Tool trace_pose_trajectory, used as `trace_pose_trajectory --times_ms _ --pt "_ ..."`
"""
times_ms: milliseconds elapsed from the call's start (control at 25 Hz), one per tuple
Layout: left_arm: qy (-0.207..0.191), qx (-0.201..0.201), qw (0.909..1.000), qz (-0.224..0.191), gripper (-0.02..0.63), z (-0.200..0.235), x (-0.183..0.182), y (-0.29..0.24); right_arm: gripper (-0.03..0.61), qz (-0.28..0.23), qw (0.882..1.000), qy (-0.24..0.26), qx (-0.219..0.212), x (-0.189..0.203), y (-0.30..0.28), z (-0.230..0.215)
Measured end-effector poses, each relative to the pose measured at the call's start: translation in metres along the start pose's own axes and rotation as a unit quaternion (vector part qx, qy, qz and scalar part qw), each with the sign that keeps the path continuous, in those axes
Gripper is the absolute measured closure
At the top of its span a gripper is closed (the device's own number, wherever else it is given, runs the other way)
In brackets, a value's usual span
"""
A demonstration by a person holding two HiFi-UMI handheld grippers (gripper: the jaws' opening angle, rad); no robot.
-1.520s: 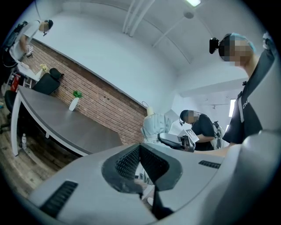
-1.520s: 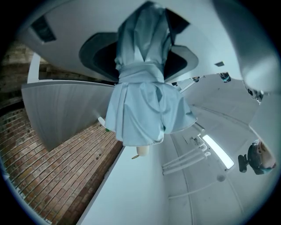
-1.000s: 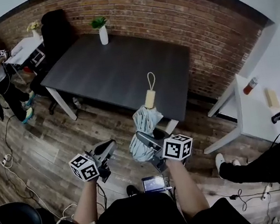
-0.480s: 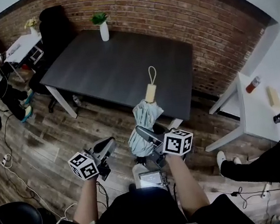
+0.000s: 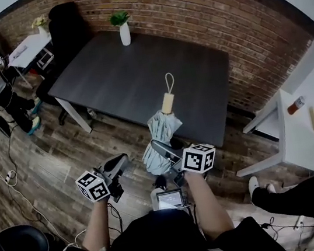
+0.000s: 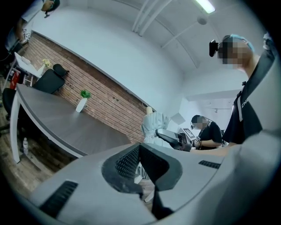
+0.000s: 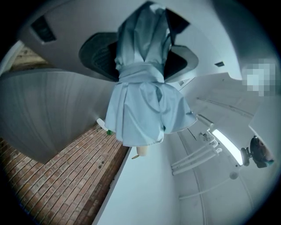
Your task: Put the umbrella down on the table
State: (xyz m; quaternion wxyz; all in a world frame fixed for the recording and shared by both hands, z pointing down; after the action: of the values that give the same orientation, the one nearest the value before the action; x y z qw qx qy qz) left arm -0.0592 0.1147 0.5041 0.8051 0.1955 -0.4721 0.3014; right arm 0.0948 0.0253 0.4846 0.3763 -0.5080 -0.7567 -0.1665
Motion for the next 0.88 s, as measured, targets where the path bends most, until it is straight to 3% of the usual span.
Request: trace_pose_trajectory --times_ms 880 --pt "-0.002 -0.013 0.9996 0.026 0.611 0.121 -0.069 -0.117 0.270 0.018 0.999 -0.027 -0.010 -0.104 -0.107 -0.107"
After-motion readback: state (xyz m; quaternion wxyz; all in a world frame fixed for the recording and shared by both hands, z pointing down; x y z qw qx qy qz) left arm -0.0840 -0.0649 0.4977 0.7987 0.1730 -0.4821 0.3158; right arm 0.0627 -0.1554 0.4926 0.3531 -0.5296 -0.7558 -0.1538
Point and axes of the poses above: the fingertips, and each gripper's own axes: y backward along the fingers, z to its left, x out of its underside, the point moved 3 cm from there along y, backward along the fingers, and after that the axes turned 3 degrees about x, right-handed, at the moved point
